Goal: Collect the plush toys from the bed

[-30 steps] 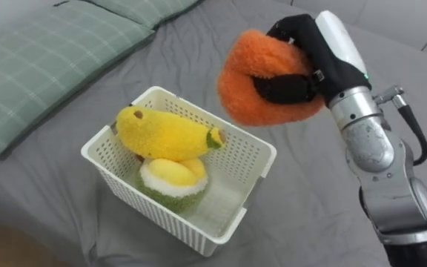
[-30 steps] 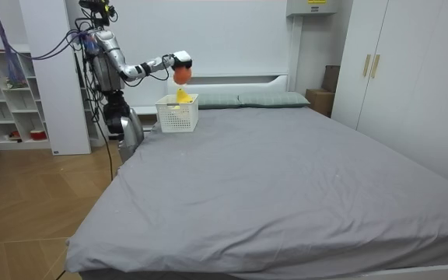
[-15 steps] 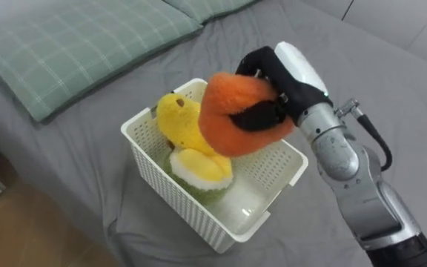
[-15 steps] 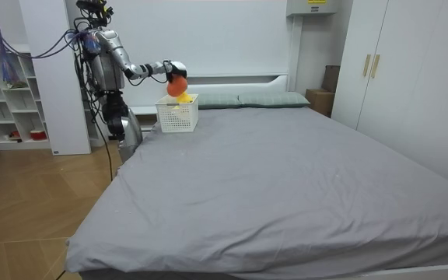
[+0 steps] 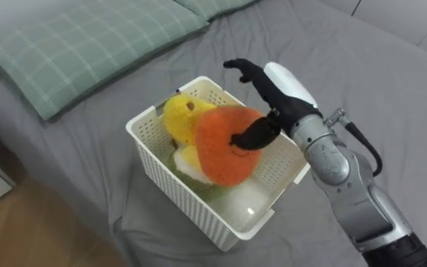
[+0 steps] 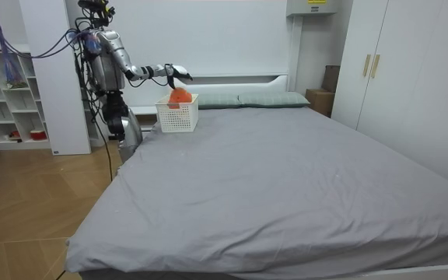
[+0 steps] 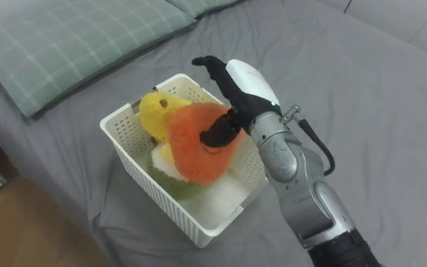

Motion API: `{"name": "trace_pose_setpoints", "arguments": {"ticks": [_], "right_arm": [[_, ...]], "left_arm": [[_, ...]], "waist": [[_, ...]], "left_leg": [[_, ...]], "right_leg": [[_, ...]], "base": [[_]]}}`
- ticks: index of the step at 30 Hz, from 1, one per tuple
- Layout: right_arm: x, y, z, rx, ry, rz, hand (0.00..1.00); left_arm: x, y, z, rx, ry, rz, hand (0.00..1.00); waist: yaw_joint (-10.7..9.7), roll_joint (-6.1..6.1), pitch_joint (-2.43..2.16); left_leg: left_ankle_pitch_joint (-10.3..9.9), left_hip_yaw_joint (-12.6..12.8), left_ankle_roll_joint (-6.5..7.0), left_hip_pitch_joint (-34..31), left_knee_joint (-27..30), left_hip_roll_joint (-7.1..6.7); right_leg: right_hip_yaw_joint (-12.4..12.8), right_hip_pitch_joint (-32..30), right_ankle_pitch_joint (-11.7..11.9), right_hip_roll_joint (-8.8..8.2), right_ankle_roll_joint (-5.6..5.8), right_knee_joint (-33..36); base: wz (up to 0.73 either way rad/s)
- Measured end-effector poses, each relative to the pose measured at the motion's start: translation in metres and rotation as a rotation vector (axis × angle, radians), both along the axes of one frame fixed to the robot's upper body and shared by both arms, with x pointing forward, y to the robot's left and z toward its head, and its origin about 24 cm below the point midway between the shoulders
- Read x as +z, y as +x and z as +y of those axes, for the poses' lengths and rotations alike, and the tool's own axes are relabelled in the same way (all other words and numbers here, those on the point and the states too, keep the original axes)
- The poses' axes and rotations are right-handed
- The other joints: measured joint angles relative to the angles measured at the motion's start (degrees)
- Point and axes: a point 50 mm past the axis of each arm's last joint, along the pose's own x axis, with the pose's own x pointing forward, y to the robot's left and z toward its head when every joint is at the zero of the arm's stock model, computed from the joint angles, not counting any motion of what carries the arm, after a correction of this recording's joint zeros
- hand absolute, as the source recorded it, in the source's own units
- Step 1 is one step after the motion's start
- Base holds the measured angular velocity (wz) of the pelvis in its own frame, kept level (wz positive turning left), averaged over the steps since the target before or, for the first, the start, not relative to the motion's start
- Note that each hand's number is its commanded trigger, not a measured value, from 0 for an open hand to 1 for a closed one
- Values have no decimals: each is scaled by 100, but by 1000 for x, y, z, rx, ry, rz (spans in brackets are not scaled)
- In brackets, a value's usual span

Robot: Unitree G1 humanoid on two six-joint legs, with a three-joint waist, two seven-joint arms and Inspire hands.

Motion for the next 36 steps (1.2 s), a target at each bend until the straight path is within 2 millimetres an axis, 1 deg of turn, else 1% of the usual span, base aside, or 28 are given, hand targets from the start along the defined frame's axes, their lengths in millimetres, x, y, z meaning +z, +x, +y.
{"name": "trace_pose_setpoints", "arguments": {"ticks": [1,3,5,7,10,11,13,14,15,16,17,19,20,21,22,23,24,26,27,28,29,30,31,33,34,35,36], "right_arm": [[0,0,0,-1,0,-1,0],[-1,0,-3,-11,1,0,0],[-3,-1,-4,-15,1,6,0],[-5,-3,-5,-17,0,17,0],[-8,-2,-7,-22,-8,32,0],[-11,-1,-9,-31,-12,42,0],[-11,-1,-13,-46,-12,46,0],[-11,0,-15,-58,-9,46,0],[-12,0,-19,-72,-2,50,0],[-13,-1,-21,-78,3,53,0],[-14,-2,-24,-89,32,64,0],[-17,-4,-32,-115,81,84,0],[-20,-7,-39,-136,108,94,0],[-21,-10,-44,-157,135,100,0],[-21,-12,-48,-169,150,100,0],[-20,-14,-53,-190,176,98,0],[-19,-15,-56,-202,191,95,0],[-12,-19,-70,-249,254,58,0],[-9,-20,-73,-261,276,44,0],[-5,-22,-80,-287,325,16,0],[-2,-23,-86,-304,389,-5,0],[0,-25,-90,-317,443,-22,0],[1,-26,-93,-328,461,-32,0],[5,-32,-104,-371,531,-73,0],[4,-34,-109,-388,555,-81,0],[0,-41,-118,-433,595,-87,0],[-4,-47,-124,-474,625,-85,0]], "left_arm": [[0,0,0,0,0,-1,0],[0,2,-1,1,-3,-10,0],[0,3,-1,3,-4,-12,0],[0,2,-2,8,-7,-12,0],[-1,1,-4,8,-12,-9,0],[-1,1,-3,9,-11,-9,0],[-1,1,-4,9,-13,-10,0],[-1,1,-5,10,-16,-9,0],[-1,0,-5,11,-17,-6,0],[-1,0,-5,13,-16,-6,0],[-1,0,-5,14,-14,-6,0],[-1,1,-5,13,-14,-9,0],[-1,1,-5,15,-13,-11,0],[-1,0,-5,31,-12,-13,0],[-1,-1,-5,37,-9,-13,0],[-1,-3,-5,45,-1,-9,0],[-1,-4,-4,49,2,-7,0],[-1,-7,-2,69,16,-1,0],[-1,-8,-1,78,17,-3,0],[-1,-12,0,96,21,-1,0],[-2,-17,0,107,23,5,0],[-2,-19,0,125,20,-2,0],[-2,-21,0,132,18,-2,0],[-4,-27,-1,150,10,15,0],[-4,-28,-1,151,9,18,0],[-4,-27,-1,150,10,14,0],[-4,-25,-1,149,10,9,0]], "waist": [[-13,12,-9],[-42,57,-43],[-58,75,-54],[-129,67,-56],[-199,17,-60],[-217,-33,-77],[-233,-89,-86],[-233,-112,-76],[-252,-115,-72],[-280,-130,-79],[-337,-143,-78],[-370,-149,-82],[-439,-144,-78],[-488,-115,-63],[-504,-106,-65],[-570,-77,-66],[-640,-66,-66],[-799,-49,-85],[-829,-27,-76],[-938,-7,-67],[-995,23,-68],[-1087,34,-75],[-1132,33,-74],[-1348,30,-77],[-1411,22,-83],[-1500,10,-107],[-1587,15,-111]], "left_leg": [[1,2,0,8,0,0],[11,42,1,36,-23,6],[16,54,-2,57,-32,10],[18,48,-4,68,-37,12],[18,52,-5,105,-43,13],[20,60,-8,118,-59,15],[21,86,-9,146,-61,20],[21,116,-8,189,-69,22],[20,152,-6,221,-90,27],[19,155,-6,226,-92,27],[19,158,-3,234,-92,26],[16,202,2,255,-92,31],[7,235,1,268,-93,34],[-10,272,-11,258,-92,39],[-13,307,-8,247,-92,46],[-20,375,-4,228,-92,62],[-19,387,-4,217,-93,63],[-5,548,26,232,-134,105],[-5,562,27,256,-140,109],[1,637,31,337,-213,125],[7,720,35,418,-257,139],[-1,827,41,463,-299,163],[-1,864,41,494,-337,168],[-32,993,47,522,-367,196],[-42,1001,47,522,-360,199],[-67,1027,48,535,-339,209],[-86,1087,46,579,-326,224]], "right_leg": [[0,4,0,0,0,0],[10,7,0,-4,0,1],[14,11,0,-5,0,2],[28,27,0,-3,0,2],[77,53,0,2,0,0],[134,59,0,7,0,0],[197,66,0,10,0,-2],[236,90,0,9,0,-1],[273,104,0,8,0,-1],[283,113,0,8,0,-1],[324,137,0,9,0,-1],[365,140,0,7,0,-2],[459,132,-1,9,0,2],[544,106,-1,9,1,9],[579,84,-1,9,1,11],[652,40,0,14,1,19],[666,23,0,14,1,23],[799,-43,1,23,-1,52],[816,-42,2,24,-1,56],[874,-39,2,22,-1,75],[971,-33,1,31,-1,85],[1013,-27,1,36,0,84],[1054,-26,1,39,0,84],[1109,-52,2,50,2,82],[1105,-51,3,53,3,78],[1111,-49,4,58,4,78],[1137,-32,4,70,4,78]], "base": [[0],[-7],[-6],[0],[0],[-4],[-6],[-13],[-13],[-7],[-4],[-9],[-16],[-18],[-26],[-22],[-23],[-26],[-30],[-29],[-43],[-41],[-37],[-28],[-16],[-15],[-19]]}}
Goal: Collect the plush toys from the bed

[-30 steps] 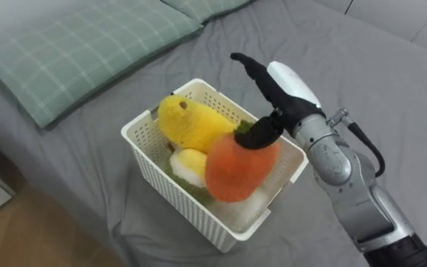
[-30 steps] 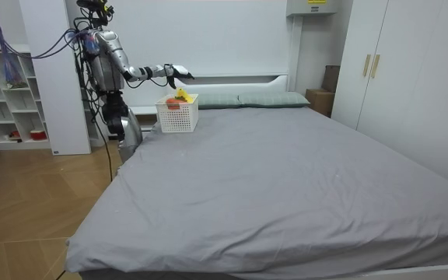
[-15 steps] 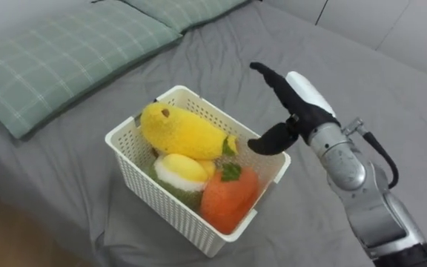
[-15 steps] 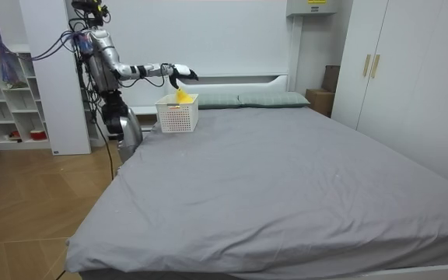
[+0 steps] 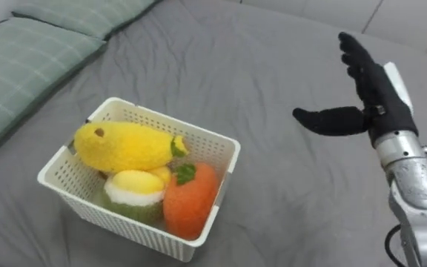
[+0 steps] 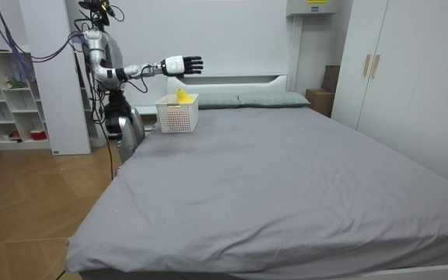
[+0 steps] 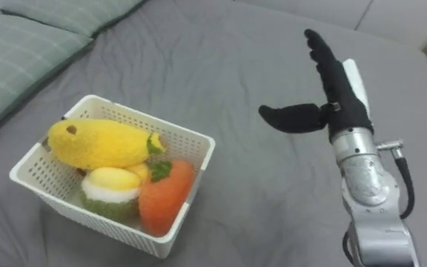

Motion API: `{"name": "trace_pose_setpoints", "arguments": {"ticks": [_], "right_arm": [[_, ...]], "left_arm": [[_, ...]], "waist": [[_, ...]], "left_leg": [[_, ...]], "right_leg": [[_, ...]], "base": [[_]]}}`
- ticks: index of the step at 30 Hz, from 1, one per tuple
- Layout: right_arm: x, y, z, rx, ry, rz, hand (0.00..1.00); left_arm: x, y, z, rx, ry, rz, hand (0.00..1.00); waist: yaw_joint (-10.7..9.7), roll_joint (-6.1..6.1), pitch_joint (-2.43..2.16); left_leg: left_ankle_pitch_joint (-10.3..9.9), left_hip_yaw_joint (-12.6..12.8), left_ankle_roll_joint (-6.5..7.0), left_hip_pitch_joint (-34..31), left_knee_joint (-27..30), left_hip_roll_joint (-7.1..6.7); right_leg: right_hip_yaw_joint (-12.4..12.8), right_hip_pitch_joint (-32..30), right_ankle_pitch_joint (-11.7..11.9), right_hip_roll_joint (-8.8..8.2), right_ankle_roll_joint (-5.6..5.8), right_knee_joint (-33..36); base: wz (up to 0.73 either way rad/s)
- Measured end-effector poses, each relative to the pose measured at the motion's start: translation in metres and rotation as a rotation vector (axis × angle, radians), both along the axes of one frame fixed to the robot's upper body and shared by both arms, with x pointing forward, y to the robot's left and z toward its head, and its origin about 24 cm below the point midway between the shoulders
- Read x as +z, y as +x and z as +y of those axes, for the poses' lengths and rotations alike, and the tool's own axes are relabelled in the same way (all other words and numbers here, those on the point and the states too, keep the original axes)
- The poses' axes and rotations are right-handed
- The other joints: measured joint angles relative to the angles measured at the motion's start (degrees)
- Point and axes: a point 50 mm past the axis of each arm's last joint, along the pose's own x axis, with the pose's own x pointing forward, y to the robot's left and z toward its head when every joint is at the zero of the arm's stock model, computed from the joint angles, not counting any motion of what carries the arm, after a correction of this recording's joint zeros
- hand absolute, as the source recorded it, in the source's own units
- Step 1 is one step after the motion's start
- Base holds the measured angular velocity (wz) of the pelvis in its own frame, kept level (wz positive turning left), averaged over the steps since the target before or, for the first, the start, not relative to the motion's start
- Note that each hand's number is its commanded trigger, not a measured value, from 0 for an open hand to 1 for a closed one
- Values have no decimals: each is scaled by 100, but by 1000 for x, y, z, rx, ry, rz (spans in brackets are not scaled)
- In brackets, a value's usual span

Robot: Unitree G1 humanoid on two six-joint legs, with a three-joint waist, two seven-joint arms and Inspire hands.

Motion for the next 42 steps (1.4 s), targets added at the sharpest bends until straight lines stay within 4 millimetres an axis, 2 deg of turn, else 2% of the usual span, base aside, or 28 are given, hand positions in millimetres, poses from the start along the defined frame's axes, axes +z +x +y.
{"name": "trace_pose_setpoints", "arguments": {"ticks": [3,4,7,11,13,15,18,21,23,24,26,27,28,30,31,32,33,35,38,40,42], "right_arm": [[-7,-6,-9,-62,62,4,0],[-11,-7,-16,-96,116,7,0],[-15,-13,-31,-187,216,-2,0],[-18,-22,-46,-293,395,-42,0],[-26,-28,-53,-334,455,-34,0],[-41,-35,-59,-380,516,11,0],[-61,-48,-64,-466,595,65,0],[-89,-70,-75,-596,706,141,0],[-122,-92,-83,-735,781,247,0],[-132,-99,-84,-772,791,282,0],[-163,-136,-89,-930,830,408,0],[-174,-155,-89,-1018,861,445,0],[-179,-165,-90,-1059,871,464,0],[-197,-204,-86,-1188,862,581,0],[-201,-214,-85,-1215,857,613,0],[-209,-232,-80,-1264,847,682,0],[-211,-240,-78,-1282,842,710,0],[-220,-272,-68,-1325,825,827,0],[-228,-300,-53,-1332,816,972,0],[-231,-308,-45,-1303,802,1054,0],[-235,-311,-34,-1192,744,1181,0]], "left_arm": [[0,5,0,-4,2,-12,0],[1,11,0,-9,3,-27,0],[2,24,1,-21,6,-66,0],[2,22,1,38,3,-74,0],[3,22,2,60,1,-81,0],[3,21,2,63,5,-75,0],[3,21,2,67,11,-69,0],[2,17,2,72,17,-59,0],[2,10,4,87,17,-41,0],[2,6,4,90,17,-32,0],[2,3,4,92,18,-27,0],[2,0,4,101,17,-22,0],[2,-2,4,103,18,-17,0],[1,-9,4,108,20,1,0],[1,-10,4,110,19,5,0],[0,-12,3,108,16,11,0],[0,-13,3,106,14,14,0],[-1,-19,1,110,6,33,0],[-3,-30,-2,115,-22,70,0],[-4,-37,-4,118,-33,89,0],[-5,-43,-5,115,-47,113,0]], "waist": [[-161,29,-1],[-281,47,-13],[-393,126,-22],[-637,131,-23],[-675,123,-24],[-768,127,-16],[-773,133,-13],[-776,134,-13],[-766,120,-22],[-773,125,-20],[-786,146,-24],[-795,159,-22],[-822,161,-22],[-877,197,-27],[-871,200,-28],[-867,221,-29],[-870,226,-29],[-911,255,-19],[-906,265,-18],[-906,275,-19],[-834,290,-25]], "left_leg": [[-40,99,-3,42,-19,24],[-50,166,0,53,-19,35],[-93,331,-7,119,-20,74],[-117,397,-33,120,-22,114],[-123,401,-39,120,-22,124],[-127,402,-38,91,-22,126],[-129,411,-39,78,-43,129],[-138,422,-48,129,-60,140],[-150,488,-62,214,-115,152],[-159,494,-64,235,-116,159],[-175,501,-68,239,-108,166],[-175,507,-69,241,-110,168],[-176,507,-70,241,-109,169],[-181,503,-74,242,-103,170],[-186,503,-74,242,-100,170],[-217,504,-104,242,-96,172],[-221,504,-110,243,-96,172],[-222,507,-116,257,-85,176],[-226,518,-129,257,-79,181],[-231,517,-133,255,-73,181],[-233,523,-136,255,-72,184]], "right_leg": [[176,5,0,36,0,-2],[267,-12,0,43,0,2],[396,-31,1,68,-2,28],[424,-61,11,102,-18,20],[409,-58,11,108,-18,16],[388,-78,11,107,-18,7],[409,-106,11,115,-18,4],[435,-88,12,133,-19,-12],[441,10,13,149,-20,-83],[441,28,13,155,-22,-87],[451,30,13,161,-22,-86],[454,31,13,163,-22,-83],[454,32,13,165,-22,-82],[455,38,12,167,-23,-78],[455,38,11,167,-24,-76],[454,33,9,169,-28,-74],[457,30,7,169,-32,-71],[458,38,-3,172,-50,-56],[456,28,-13,174,-66,-54],[453,-6,-18,173,-74,-56],[443,-12,-22,173,-80,-60]], "base": [[-26],[-27],[-29],[-12],[2],[0],[0],[-2],[-12],[-8],[-2],[0],[0],[0],[-4],[-6],[-7],[-2],[-3],[0],[0]]}}
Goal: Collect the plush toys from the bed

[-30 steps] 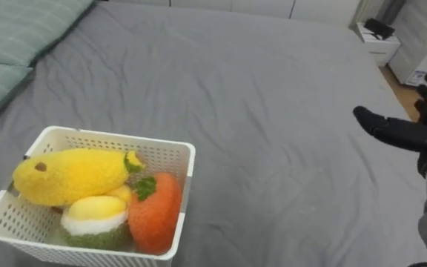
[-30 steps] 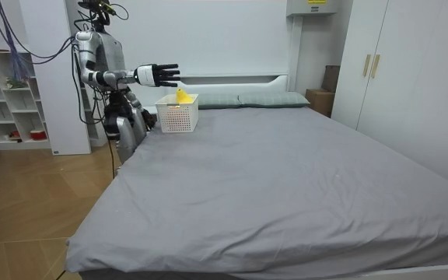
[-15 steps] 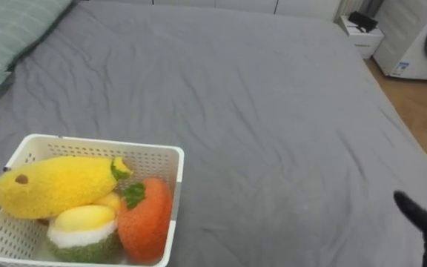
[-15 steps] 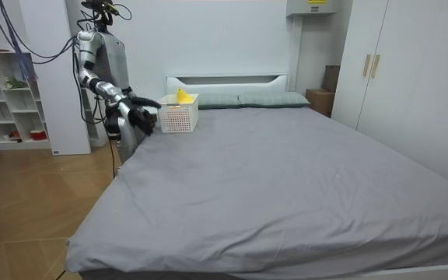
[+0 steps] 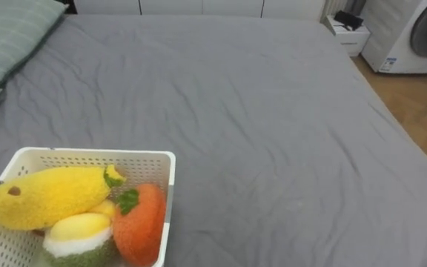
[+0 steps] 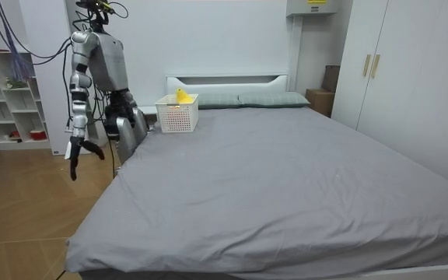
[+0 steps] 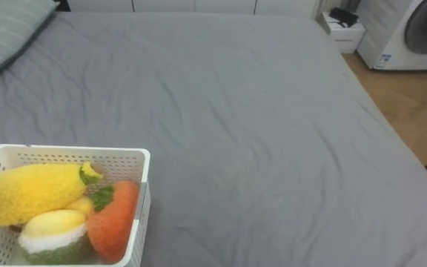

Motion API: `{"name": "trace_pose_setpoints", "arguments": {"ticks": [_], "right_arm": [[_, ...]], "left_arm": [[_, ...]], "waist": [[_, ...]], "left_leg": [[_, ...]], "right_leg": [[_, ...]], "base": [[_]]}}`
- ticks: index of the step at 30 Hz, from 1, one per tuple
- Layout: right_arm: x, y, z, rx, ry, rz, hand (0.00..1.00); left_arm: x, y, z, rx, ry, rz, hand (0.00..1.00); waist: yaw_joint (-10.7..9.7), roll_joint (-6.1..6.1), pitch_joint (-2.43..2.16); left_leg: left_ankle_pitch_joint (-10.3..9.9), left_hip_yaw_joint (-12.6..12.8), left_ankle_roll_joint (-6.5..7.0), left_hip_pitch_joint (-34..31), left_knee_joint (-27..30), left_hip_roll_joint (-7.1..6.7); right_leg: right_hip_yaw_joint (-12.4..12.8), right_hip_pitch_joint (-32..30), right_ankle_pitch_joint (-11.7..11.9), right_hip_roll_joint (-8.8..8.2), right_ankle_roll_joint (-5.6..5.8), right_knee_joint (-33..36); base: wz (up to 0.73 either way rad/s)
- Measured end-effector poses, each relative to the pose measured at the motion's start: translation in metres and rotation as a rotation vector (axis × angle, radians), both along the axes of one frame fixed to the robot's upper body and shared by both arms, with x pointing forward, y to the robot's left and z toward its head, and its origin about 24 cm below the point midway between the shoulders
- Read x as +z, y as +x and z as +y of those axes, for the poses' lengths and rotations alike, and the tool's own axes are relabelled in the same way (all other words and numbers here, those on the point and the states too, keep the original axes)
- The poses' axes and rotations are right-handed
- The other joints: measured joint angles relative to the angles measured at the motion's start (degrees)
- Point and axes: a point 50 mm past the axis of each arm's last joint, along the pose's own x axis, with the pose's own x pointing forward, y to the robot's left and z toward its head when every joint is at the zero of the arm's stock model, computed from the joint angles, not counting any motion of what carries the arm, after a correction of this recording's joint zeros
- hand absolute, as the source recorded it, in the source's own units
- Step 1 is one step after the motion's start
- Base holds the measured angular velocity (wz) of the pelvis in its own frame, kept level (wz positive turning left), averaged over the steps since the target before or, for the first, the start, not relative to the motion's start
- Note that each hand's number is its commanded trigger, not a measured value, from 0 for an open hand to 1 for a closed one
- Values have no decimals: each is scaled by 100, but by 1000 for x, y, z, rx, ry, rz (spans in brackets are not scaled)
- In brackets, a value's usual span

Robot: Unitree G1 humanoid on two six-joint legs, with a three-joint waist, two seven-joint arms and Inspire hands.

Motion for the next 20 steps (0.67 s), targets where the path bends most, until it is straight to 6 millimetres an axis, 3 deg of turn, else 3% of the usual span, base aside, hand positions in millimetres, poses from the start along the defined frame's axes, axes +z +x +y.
{"name": "trace_pose_setpoints", "arguments": {"ticks": [4,12,20], "right_arm": [[-6,12,10,230,88,35,0],[-13,66,21,622,151,11,0],[-16,76,35,707,198,-1,0]], "left_arm": [[-2,-2,-3,-34,-19,28,0],[-5,2,-9,-184,-44,97,0],[-6,24,-14,-342,-27,101,0]], "waist": [[152,62,1],[269,84,11],[251,71,34]], "left_leg": [[-2,-7,-1,-1,0,0],[16,-79,17,-21,0,-4],[28,-216,0,-73,-17,-21]], "right_leg": [[-18,12,0,0,0,-13],[-100,56,-54,4,-6,-87],[-223,141,-61,10,-5,-170]], "base": [[1],[8],[8]]}}
